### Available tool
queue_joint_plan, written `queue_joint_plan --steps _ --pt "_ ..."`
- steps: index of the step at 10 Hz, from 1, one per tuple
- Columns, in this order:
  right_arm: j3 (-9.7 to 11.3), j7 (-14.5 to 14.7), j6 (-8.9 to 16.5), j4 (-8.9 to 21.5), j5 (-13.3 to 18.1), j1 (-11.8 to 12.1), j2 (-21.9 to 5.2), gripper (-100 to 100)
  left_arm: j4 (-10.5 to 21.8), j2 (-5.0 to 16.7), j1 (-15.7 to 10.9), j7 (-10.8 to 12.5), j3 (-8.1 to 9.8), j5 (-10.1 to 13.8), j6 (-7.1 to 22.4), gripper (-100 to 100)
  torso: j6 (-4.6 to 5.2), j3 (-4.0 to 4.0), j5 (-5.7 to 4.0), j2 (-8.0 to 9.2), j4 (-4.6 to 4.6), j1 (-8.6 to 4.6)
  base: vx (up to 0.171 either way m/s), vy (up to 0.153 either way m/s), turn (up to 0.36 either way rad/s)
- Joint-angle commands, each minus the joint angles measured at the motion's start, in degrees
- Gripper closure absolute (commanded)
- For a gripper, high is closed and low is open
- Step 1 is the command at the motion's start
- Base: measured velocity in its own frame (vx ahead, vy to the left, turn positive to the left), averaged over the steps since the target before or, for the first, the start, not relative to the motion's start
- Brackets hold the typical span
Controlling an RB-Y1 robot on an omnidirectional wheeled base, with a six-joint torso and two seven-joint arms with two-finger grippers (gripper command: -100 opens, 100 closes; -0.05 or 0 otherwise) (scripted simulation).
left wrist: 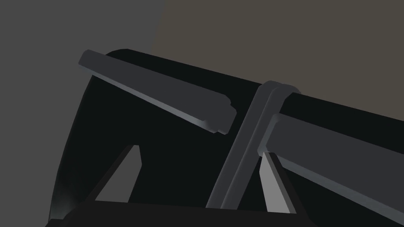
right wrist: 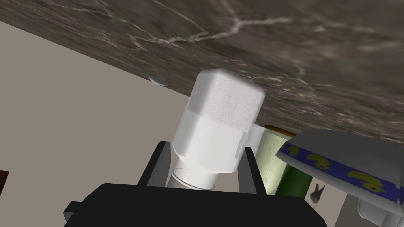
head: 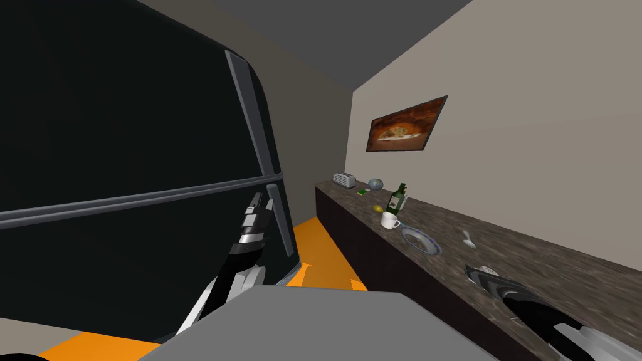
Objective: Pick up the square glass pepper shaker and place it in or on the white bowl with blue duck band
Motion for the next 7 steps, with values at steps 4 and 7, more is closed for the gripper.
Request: queue_joint_plan --steps 4,7 --pt "0.02 0.00 -0.03 -0.01 0.01 0.00 -0.01 0 0.00 0.00 0.00 0.00 0.00 0.00 0.00 0 0.03 -0.01 0.01 -0.02 0.00 0.02 0.000 0.000 0.000" --pt "-0.31 -0.88 -0.49 -0.08 0.09 1.66 -0.39 100 0.00 0.00 0.00 0.00 0.00 0.00 0.00 0 0.03 -0.01 0.00 -0.02 0.00 0.01 0.009 0.034 -0.017"
